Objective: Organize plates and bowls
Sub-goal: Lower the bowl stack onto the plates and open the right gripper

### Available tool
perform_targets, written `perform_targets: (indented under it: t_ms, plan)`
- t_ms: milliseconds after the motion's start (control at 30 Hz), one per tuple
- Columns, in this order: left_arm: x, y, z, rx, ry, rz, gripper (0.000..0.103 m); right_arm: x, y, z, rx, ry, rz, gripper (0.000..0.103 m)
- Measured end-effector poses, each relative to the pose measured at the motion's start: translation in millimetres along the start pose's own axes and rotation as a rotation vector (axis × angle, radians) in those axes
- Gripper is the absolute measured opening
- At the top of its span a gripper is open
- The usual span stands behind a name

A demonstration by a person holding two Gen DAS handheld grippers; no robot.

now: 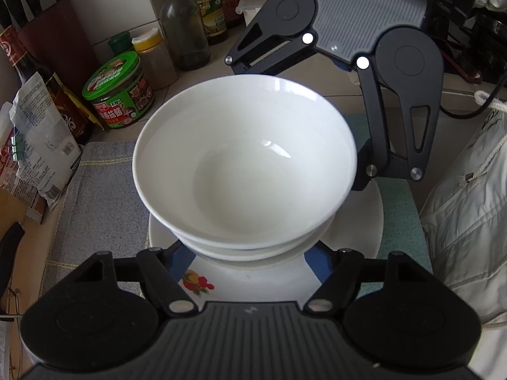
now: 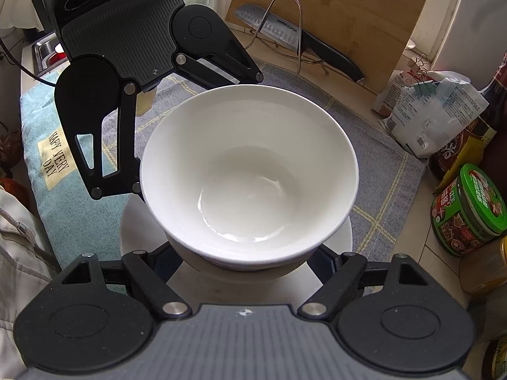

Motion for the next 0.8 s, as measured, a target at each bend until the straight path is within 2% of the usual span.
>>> perform_targets:
  t_ms: [200,300,333,367,433,500,600,667,800]
  plan:
    - [0.9,0.1,0.0,-0.008,0.013,-0.002,0.076,-0.2,-1.5,1.3,-0.001,-0.006,0.002,0.088]
    - [1.4,0.6,0.1,-0.028,0.019,0.006,0.078,-1.6,-5.6,1.4,0.005,-0.042,0.021,0.094]
    - [0.9,0.6,0.1,-0.034,0.019,0.010,0.080,-1.8,-5.4,1.7,-0.004,-0.048,0.025,0.098]
    - [0.7,1.2,0.2,-0.041,0.017,0.019,0.088,-1.5,-4.8,2.3,-0.012,-0.049,0.026,0.103]
    - [0.1,5.2,1.1,-0.069,0.010,0.038,0.093,0.5,-2.3,3.0,-0.020,-0.043,0.034,0.103]
    - [1.2,8.0,0.6,-0.076,0.021,0.052,0.094,0.9,-0.8,2.9,-0.021,-0.040,0.023,0.103]
    - [7.5,12.2,-3.8,-0.096,0.066,0.103,0.096,-1.6,0.7,2.1,-0.019,-0.064,0.014,0.103]
    - [10.1,16.6,-7.7,-0.126,0.126,0.114,0.096,-2.2,3.8,2.6,-0.031,-0.081,0.013,0.103]
    - [12.0,28.0,-16.9,-0.182,0.241,0.184,0.097,-0.4,10.8,2.6,-0.050,-0.097,-0.005,0.103]
Point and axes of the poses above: each gripper's, at about its wrist camera, not at the fingertips, and y roughly against the way its jaws point, x to its left, z to its top, the point moved 10 cm from there along -y, roughly the way its jaws point, and after that the axes turned 9 degrees about -z, right-handed, at the moved point
